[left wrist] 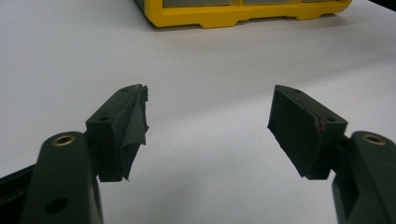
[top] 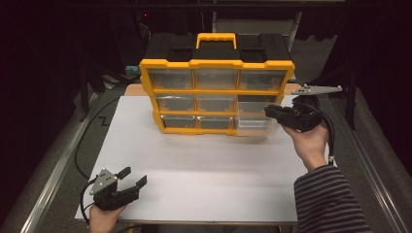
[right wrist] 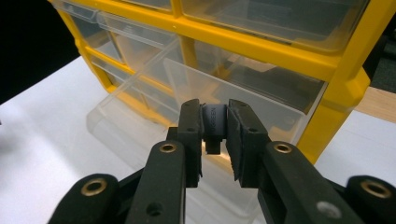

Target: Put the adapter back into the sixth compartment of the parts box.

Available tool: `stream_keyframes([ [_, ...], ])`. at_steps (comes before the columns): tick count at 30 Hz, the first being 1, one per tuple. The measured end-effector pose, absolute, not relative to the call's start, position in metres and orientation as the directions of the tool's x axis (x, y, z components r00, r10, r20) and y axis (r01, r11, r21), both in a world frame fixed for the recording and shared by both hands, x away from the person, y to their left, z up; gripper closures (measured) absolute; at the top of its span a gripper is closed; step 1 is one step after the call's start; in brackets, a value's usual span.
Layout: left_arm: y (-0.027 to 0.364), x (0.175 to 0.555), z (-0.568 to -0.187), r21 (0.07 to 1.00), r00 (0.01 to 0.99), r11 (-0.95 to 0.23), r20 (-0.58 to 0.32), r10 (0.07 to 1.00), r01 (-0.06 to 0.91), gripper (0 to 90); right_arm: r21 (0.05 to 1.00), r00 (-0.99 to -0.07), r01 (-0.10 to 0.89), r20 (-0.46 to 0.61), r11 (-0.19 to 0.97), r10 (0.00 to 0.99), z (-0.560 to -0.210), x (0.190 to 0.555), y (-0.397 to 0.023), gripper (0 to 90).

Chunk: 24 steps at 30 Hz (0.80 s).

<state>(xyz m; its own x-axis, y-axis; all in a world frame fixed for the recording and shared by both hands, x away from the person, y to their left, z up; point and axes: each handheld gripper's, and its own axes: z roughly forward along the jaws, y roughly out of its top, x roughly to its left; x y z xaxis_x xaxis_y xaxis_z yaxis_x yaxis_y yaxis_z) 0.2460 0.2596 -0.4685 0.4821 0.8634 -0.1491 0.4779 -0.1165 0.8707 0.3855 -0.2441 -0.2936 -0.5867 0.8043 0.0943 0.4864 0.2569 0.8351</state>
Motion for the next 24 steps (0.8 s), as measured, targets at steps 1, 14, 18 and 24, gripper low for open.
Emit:
stream_keyframes([
  [1, 0.260, 0.246, -0.469, 0.871, 0.482, -0.117, -0.149, 0.863, 0.478, 28.8, 0.834, -0.583, 0.490, 0.096, 0.255, 0.807, -0.294, 0.386, -0.243, 76.9],
  [14, 0.260, 0.246, -0.469, 0.870, 0.482, -0.120, -0.147, 0.864, 0.479, 28.8, 0.836, -0.572, 0.493, 0.101, 0.242, 0.814, -0.294, 0.385, -0.245, 62.6],
  [18, 0.260, 0.246, -0.468, 0.870, 0.482, -0.121, -0.145, 0.864, 0.478, 28.8, 0.844, -0.581, 0.474, 0.086, 0.251, 0.809, -0.292, 0.378, -0.245, 61.0],
  [24, 0.259, 0.246, -0.468, 0.871, 0.481, -0.119, -0.146, 0.864, 0.478, 28.8, 0.854, -0.595, 0.455, 0.081, 0.252, 0.799, -0.290, 0.366, -0.247, 60.2],
])
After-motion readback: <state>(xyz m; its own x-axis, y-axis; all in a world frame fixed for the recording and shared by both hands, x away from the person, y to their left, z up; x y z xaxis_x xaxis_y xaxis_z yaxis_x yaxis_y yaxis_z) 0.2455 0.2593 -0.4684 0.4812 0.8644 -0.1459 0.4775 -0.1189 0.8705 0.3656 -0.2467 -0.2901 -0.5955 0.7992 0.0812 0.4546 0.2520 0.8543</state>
